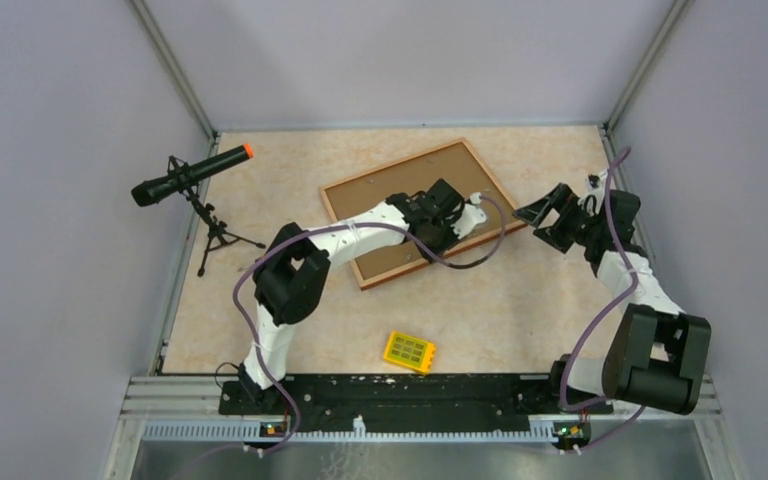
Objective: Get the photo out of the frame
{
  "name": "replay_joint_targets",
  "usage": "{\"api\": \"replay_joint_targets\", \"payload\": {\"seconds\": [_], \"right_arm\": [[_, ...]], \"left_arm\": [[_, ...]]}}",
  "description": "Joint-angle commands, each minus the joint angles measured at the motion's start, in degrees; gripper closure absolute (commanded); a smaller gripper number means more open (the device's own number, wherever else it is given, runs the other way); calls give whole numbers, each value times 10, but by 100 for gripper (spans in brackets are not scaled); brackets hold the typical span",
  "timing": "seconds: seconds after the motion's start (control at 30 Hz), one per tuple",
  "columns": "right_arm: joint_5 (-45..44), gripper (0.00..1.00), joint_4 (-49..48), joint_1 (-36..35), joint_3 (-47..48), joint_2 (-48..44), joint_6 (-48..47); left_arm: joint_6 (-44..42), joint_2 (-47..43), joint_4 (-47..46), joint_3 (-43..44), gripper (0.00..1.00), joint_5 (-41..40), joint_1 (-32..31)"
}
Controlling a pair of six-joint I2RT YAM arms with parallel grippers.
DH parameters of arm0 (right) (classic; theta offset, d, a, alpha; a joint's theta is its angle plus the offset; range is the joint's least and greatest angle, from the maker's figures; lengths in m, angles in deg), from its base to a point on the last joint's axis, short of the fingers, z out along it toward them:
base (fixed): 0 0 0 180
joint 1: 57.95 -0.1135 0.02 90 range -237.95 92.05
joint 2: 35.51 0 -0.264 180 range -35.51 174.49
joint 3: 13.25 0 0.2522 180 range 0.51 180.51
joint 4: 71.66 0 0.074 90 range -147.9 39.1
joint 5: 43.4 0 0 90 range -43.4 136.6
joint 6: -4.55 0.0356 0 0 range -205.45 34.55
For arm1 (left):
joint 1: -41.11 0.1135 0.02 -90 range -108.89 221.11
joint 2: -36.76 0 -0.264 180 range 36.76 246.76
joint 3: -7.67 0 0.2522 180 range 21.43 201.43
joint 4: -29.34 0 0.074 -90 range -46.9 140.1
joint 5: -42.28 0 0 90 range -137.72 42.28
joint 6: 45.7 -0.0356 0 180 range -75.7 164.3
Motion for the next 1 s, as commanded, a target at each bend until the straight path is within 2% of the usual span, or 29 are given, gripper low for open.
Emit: {"api": "replay_joint_targets", "payload": {"seconds": [0.0,0.27,0.43,0.6,0.7,0.97], "right_arm": [[32,1,-74,4,-22,13,74],[21,3,-191,-54,-86,38,174],[-15,9,-311,-94,-146,54,255],[-25,12,-331,-128,-123,89,289],[-62,14,-341,-161,-120,98,309],[-95,27,-366,-199,-95,155,359]], "left_arm": [[19,-23,-39,43,100,66,6],[38,-14,-54,77,100,82,10],[55,5,-56,114,100,103,10],[63,18,-54,135,100,117,10],[70,22,-54,141,100,126,10],[87,41,-61,157,100,160,5]]}}
